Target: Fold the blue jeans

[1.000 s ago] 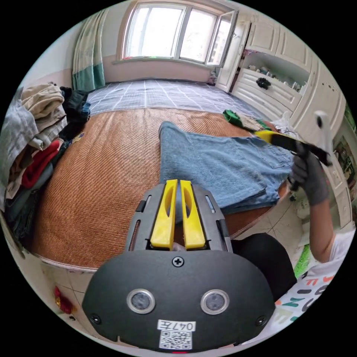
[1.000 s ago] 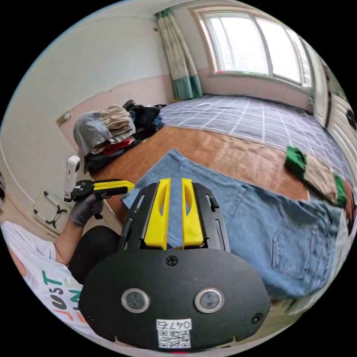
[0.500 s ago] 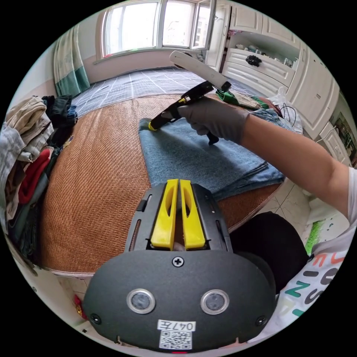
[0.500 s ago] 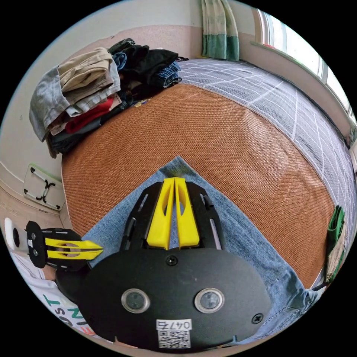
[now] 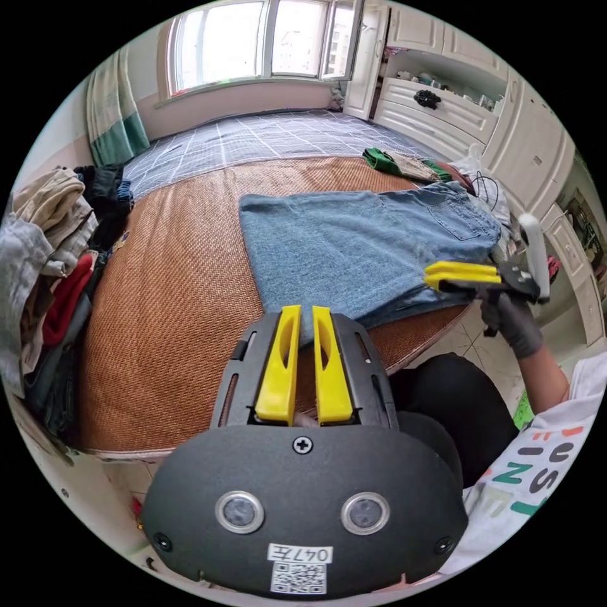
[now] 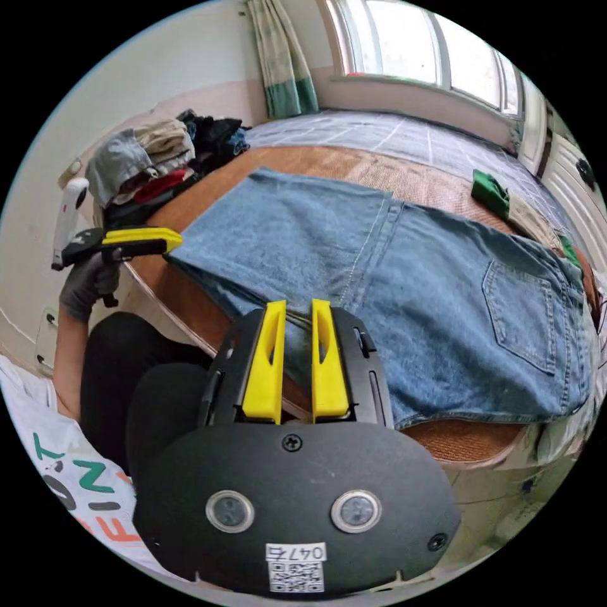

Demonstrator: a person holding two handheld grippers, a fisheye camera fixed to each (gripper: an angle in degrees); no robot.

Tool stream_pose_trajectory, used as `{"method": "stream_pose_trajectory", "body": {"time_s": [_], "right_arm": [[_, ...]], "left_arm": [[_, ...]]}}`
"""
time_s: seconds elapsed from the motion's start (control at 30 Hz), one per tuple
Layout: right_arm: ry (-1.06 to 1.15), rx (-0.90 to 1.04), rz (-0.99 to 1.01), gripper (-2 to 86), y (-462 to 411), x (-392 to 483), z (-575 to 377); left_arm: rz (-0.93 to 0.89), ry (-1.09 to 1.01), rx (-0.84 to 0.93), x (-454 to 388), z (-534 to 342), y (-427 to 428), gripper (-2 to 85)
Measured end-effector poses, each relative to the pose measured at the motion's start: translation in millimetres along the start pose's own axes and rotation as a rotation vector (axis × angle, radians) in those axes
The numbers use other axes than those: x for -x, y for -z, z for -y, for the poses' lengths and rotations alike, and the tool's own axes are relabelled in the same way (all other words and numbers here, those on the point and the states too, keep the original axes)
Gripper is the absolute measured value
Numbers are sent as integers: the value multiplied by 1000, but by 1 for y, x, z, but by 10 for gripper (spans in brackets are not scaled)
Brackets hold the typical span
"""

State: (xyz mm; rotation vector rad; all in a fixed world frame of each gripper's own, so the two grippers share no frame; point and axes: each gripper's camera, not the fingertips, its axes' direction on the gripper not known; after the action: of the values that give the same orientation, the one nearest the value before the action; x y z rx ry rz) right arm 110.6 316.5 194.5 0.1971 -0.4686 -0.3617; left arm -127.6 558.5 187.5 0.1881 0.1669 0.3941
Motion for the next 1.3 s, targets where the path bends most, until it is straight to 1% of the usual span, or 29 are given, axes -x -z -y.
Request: {"method": "stream_pose_trajectory", "body": {"time_s": [0.03, 0.1, 0.17, 0.2, 0.23, 0.27, 0.33, 0.4, 0.47, 0.53, 0.6, 0.63, 0.67, 0.7, 0.73, 0.77, 0.8, 0.87, 0.9, 0.97, 1.0, 1.07, 1.1, 1.17, 1.23, 1.3], "right_arm": [[-40, -46, 32, 35, 20, -9, -13], [-154, -210, -42, 43, 69, -36, -40], [-420, -433, -182, 58, 134, -93, -97], [-487, -471, -220, 62, 146, -108, -112], [-602, -519, -312, 71, 166, -136, -140], [-677, -522, -407, 79, 178, -159, -160], [-735, -471, -477, 92, 184, -189, -174], [-746, -438, -495, 106, 185, -207, -176], [-728, -402, -504, 114, 184, -221, -165], [-728, -373, -458, 104, 181, -231, -153], [-789, -323, -454, 74, 179, -241, -140], [-803, -301, -472, 36, 182, -240, -131], [-784, -328, -473, 12, 190, -228, -118], [-759, -358, -485, 7, 195, -217, -109], [-666, -415, -498, 1, 203, -187, -84], [-554, -442, -489, -2, 207, -152, -52], [-498, -445, -481, -2, 207, -133, -34], [-275, -452, -411, -3, 199, -52, 38], [-221, -456, -387, -4, 195, -30, 53], [-23, -456, -272, -3, 169, 54, 102], [20, -450, -244, -3, 160, 74, 111], [168, -404, -143, -3, 113, 145, 136], [199, -384, -124, -3, 98, 161, 140], [294, -252, -25, -2, 33, 212, 147], [352, -121, 34, -2, -14, 237, 145], [400, -73, 67, 3, -36, 250, 137]], "left_arm": [[13, -2, -14, -9, -7, 7, 27], [25, 6, -59, -22, -21, 22, 33], [17, 27, -106, -37, -37, 34, 44], [16, 38, -120, -40, -40, 36, 48], [8, 68, -148, -44, -46, 38, 53], [-23, 97, -178, -47, -51, 37, 58], [-77, 130, -223, -53, -60, 32, 63], [-104, 154, -245, -59, -72, 19, 65], [-98, 198, -259, -62, -102, -5, 68], [-101, 235, -284, -58, -137, -24, 69], [-104, 291, -323, -47, -178, -45, 68], [-106, 327, -340, -38, -205, -60, 68], [-102, 363, -342, -30, -230, -76, 68], [-96, 379, -342, -25, -242, -83, 68], [-80, 416, -338, -16, -265, -98, 67], [-73, 455, -333, -6, -287, -114, 67], [-76, 475, -331, 0, -298, -122, 67], [-108, 544, -327, 19, -339, -158, 69], [-117, 558, -322, 23, -348, -167, 70], [-155, 614, -310, 37, -386, -203, 78], [-168, 628, -308, 40, -395, -212, 81], [-232, 689, -322, 52, -432, -243, 91], [-249, 705, -329, 55, -441, -250, 94], [-304, 748, -351, 62, -473, -276, 105], [-333, 760, -352, 64, -490, -295, 110], [-360, 755, -344, 62, -501, -314, 114]]}}
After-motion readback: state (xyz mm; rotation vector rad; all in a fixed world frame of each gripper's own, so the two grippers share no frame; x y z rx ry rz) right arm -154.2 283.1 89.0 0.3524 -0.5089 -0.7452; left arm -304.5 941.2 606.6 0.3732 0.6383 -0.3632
